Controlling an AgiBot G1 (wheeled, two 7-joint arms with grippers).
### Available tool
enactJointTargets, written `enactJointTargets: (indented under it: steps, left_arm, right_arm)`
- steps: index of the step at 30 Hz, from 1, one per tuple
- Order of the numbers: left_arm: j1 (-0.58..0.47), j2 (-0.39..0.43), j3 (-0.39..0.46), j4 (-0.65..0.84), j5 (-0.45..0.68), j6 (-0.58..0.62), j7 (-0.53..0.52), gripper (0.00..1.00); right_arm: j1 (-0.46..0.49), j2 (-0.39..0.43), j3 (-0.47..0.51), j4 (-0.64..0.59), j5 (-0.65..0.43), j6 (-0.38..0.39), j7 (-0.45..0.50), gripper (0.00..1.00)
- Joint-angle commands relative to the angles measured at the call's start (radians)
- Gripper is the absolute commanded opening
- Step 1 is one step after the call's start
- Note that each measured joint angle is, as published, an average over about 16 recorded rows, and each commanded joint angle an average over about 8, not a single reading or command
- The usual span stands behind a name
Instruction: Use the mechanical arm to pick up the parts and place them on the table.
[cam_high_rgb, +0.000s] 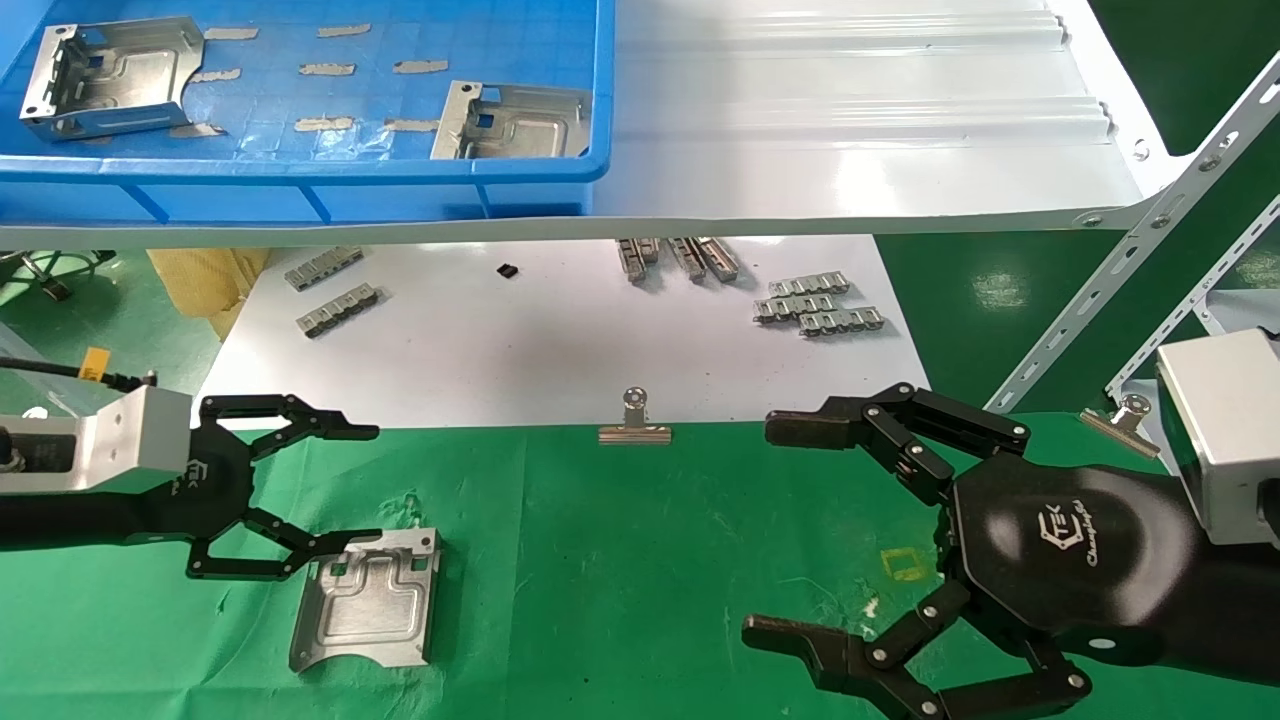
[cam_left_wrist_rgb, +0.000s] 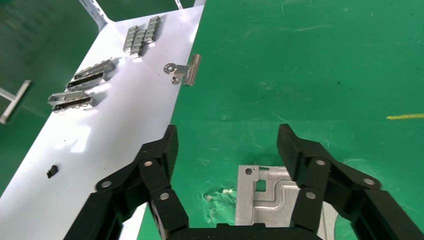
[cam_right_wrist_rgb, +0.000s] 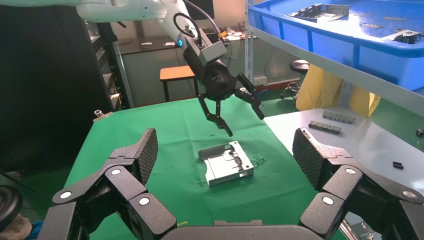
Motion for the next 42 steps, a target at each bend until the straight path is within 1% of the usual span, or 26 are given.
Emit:
enactJointTargets:
  steps: [1, 5, 9, 42]
  left_arm:
    - [0.0, 0.0, 0.001, 0.001, -0.001, 0.0, 0.004, 1.0]
    - [0.007, 0.0, -0.013, -0.012, 0.006, -0.002, -0.003, 1.0]
    - [0.039, -0.007, -0.054, -0.06, -0.001, -0.007, -0.044, 1.0]
    - [0.385, -0.078, -0.505, -0.585, -0.056, -0.068, -0.479, 1.0]
  right_arm:
    - [0.0, 0.0, 0.0, 0.0, 0.0, 0.0, 0.0, 1.0]
    - [0.0, 0.0, 0.0, 0.0, 0.0, 0.0, 0.0, 1.0]
    - [0.0, 0.0, 0.0, 0.0, 0.0, 0.0, 0.0, 1.0]
    - [0.0, 0.0, 0.0, 0.0, 0.0, 0.0, 0.0, 1.0]
